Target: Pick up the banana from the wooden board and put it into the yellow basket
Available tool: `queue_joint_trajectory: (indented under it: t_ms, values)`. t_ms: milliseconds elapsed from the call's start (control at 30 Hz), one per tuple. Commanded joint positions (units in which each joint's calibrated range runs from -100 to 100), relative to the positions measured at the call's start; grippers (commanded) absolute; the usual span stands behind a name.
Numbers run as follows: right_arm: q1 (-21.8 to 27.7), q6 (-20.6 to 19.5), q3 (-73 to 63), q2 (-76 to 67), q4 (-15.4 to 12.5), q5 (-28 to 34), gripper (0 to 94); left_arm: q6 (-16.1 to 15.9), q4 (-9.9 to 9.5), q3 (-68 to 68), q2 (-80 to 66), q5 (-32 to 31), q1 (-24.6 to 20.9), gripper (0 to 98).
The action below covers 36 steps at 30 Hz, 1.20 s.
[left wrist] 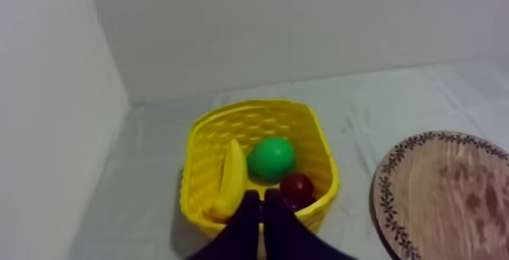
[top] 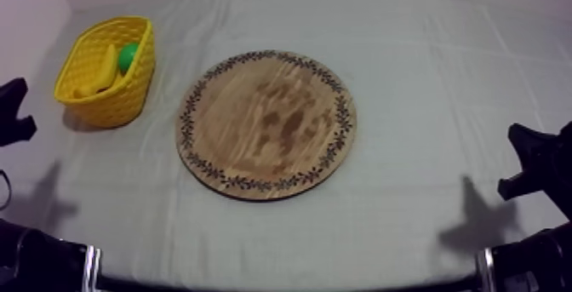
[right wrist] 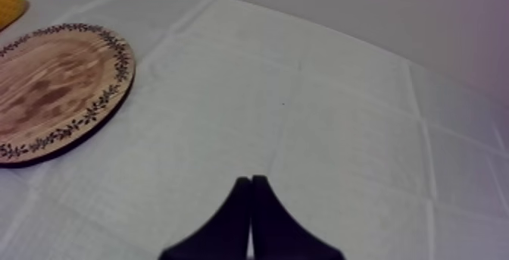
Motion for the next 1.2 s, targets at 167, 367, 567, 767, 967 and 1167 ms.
queue_joint_trajectory:
  t_ms: [167, 367, 567, 767, 967, 1167]
  values:
    - [0.0, 0.0, 0.0, 0.0, 0.0, 0.0, 0.3, 4.6, -1.29, 9.0, -8.2, -2.7, -0.3, 0.0]
    - [0.0, 0.0, 0.0, 0.0, 0.0, 0.0, 0.3, 4.7, -1.49, 14.4, -11.8, -3.0, -0.6, 0.0]
    - [0.0, 0.0, 0.0, 0.0, 0.0, 0.0, 0.3, 4.0, -0.73, 17.5, -13.5, -3.3, -1.2, 0.0]
    - [0.0, 0.0, 0.0, 0.0, 0.0, 0.0, 0.3, 3.2, 0.71, 18.6, -13.7, -2.6, -1.3, 0.0]
    - [0.0, 0.0, 0.0, 0.0, 0.0, 0.0, 0.3, 2.0, 1.37, 18.7, -13.7, -2.1, -1.4, 0.0]
    - [0.0, 0.0, 0.0, 0.0, 0.0, 0.0, 0.3, 1.7, 1.30, 19.1, -13.7, -4.1, -2.0, 0.0]
